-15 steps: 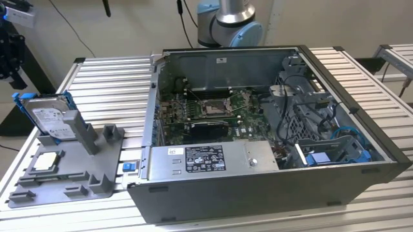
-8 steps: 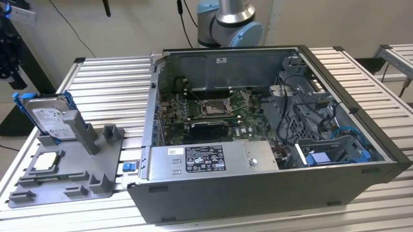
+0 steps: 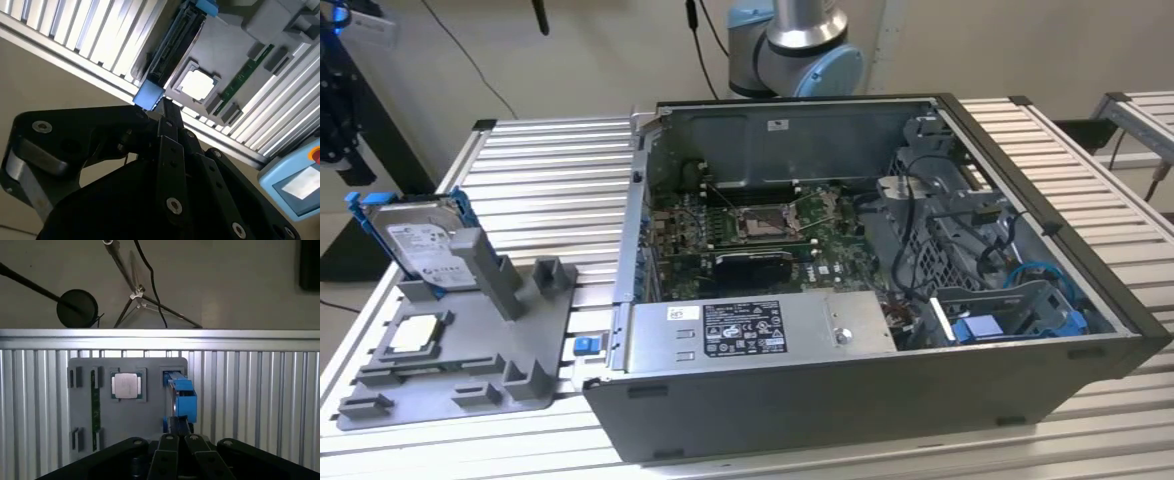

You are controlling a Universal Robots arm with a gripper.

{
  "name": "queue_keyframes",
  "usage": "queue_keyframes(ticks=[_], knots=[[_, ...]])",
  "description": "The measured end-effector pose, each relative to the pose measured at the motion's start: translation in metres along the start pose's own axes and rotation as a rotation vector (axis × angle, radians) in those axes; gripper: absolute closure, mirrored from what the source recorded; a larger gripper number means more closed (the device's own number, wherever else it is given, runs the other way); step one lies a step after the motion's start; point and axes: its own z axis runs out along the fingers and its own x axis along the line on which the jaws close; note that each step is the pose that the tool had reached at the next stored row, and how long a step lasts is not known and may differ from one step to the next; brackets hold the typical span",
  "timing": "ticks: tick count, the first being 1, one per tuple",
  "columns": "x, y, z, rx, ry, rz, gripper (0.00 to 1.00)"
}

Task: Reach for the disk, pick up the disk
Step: 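Pick up the disk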

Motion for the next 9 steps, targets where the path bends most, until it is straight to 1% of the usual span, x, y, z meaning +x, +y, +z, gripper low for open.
queue_keyframes(ticks=[4, 5, 9], knots=[[0.0000, 0.0000, 0.0000, 0.0000, 0.0000, -0.001, 1.00], [0.0000, 0.0000, 0.0000, 0.0001, 0.0000, -0.001, 0.00], [0.0000, 0.0000, 0.0001, 0.0000, 0.0000, -0.001, 0.00]])
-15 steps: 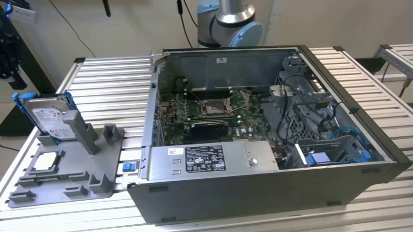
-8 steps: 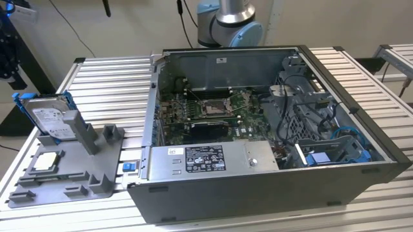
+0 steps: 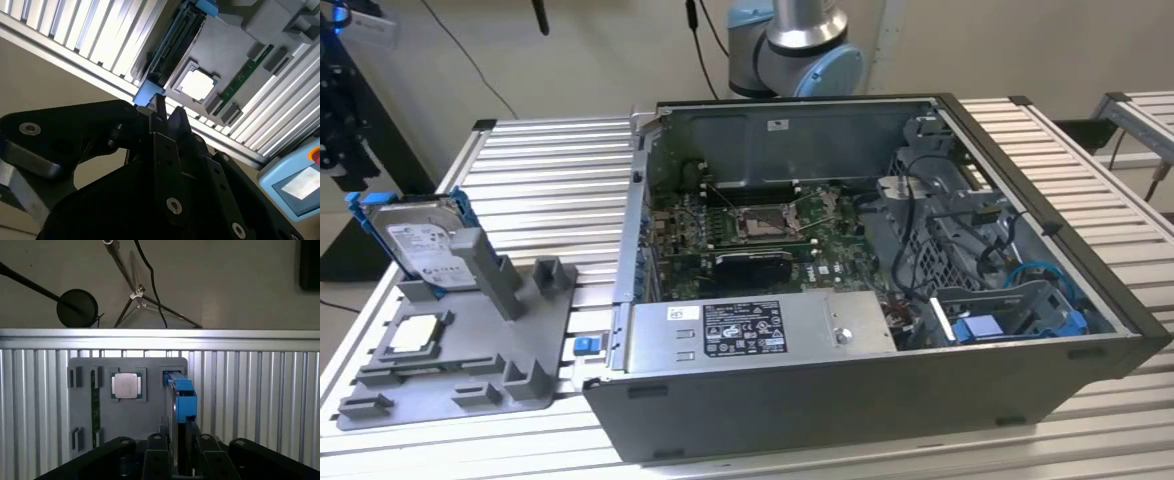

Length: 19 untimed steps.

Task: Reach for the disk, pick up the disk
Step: 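Pick up the disk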

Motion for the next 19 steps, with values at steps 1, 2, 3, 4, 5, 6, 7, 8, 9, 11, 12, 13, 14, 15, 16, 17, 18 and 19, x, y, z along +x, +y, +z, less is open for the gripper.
queue_keyframes(ticks=[1, 2, 3, 4, 5, 6, 7, 8, 9, 11, 12, 13, 14, 15, 16, 17, 18, 19], knots=[[0.0000, 0.0000, 0.0003, 0.0001, -0.0001, 0.000, 0.00], [0.0000, -0.0001, 0.0009, 0.0004, -0.0002, 0.000, 0.00], [0.0000, 0.0000, 0.0016, 0.0002, -0.0001, 0.000, 0.00], [-0.0001, -0.0001, 0.0029, 0.0001, 0.0000, 0.000, 0.00], [-0.0003, -0.0001, 0.0045, 0.0001, -0.0001, 0.000, 0.00], [-0.0004, -0.0002, 0.0063, 0.0001, 0.0000, 0.000, 0.00], [-0.0004, -0.0002, 0.0082, 0.0002, -0.0001, 0.000, 0.00], [-0.0005, -0.0002, 0.0100, 0.0001, 0.0000, 0.000, 0.00], [-0.0006, -0.0003, 0.0118, 0.0000, 0.0000, 0.000, 0.00], [-0.0008, -0.0004, 0.0155, 0.0001, 0.0000, 0.000, 0.00], [-0.0009, -0.0004, 0.0171, 0.0002, -0.0001, 0.000, 0.00], [-0.0010, -0.0004, 0.0183, 0.0000, 0.0000, 0.000, 0.00], [-0.0010, -0.0005, 0.0191, 0.0000, 0.0000, 0.001, 0.00], [-0.0010, -0.0004, 0.0191, -0.0002, 0.0001, 0.001, 0.00], [-0.0010, -0.0004, 0.0191, -0.0002, 0.0000, 0.001, 0.00], [-0.0010, -0.0004, 0.0191, -0.0003, 0.0001, 0.001, 0.00], [-0.0010, -0.0004, 0.0192, -0.0002, 0.0001, 0.001, 0.00], [-0.0010, -0.0004, 0.0193, 0.0000, 0.0000, 0.001, 0.00]])
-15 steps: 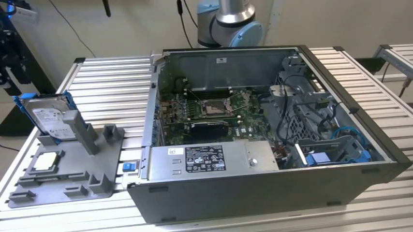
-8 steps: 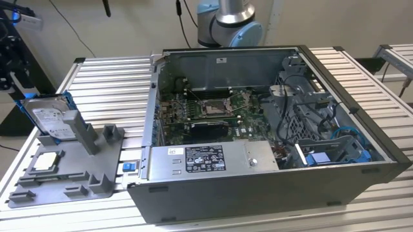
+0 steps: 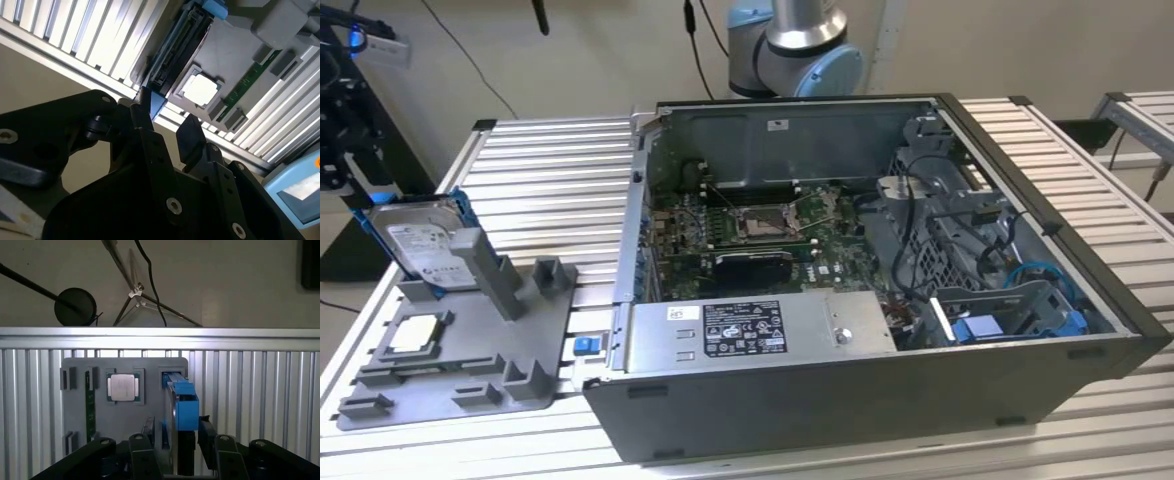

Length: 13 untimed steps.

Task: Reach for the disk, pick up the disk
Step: 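Pick up the disk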

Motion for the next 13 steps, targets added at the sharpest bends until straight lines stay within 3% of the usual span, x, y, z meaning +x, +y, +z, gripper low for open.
queue_keyframes(ticks=[5, 13], knots=[[-0.0001, 0.0000, 0.0021, 0.0003, -0.0002, 0.000, 0.00], [-0.0043, 0.0002, 0.0161, 0.0000, 0.0000, 0.000, 0.00]])
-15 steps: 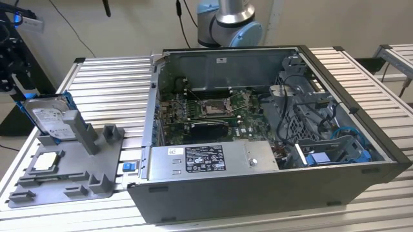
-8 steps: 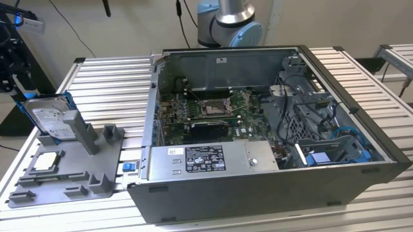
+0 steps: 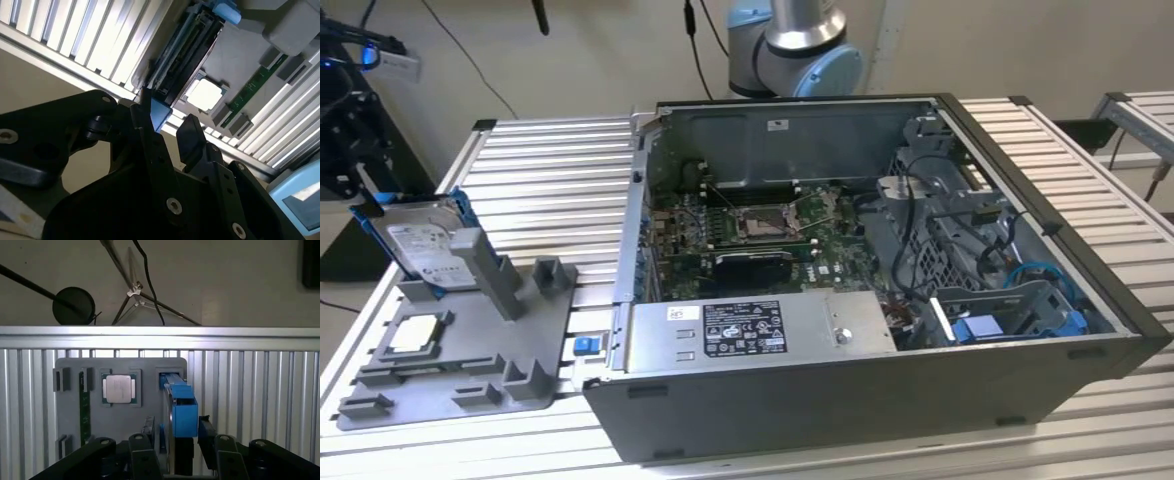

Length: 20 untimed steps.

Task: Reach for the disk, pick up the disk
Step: 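Pick up the disk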

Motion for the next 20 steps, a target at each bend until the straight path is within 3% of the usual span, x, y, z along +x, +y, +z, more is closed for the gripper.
queue_keyframes(ticks=[20], knots=[[-0.0015, 0.0008, 0.0363, 0.0000, 0.0000, 0.000, 0.00]])
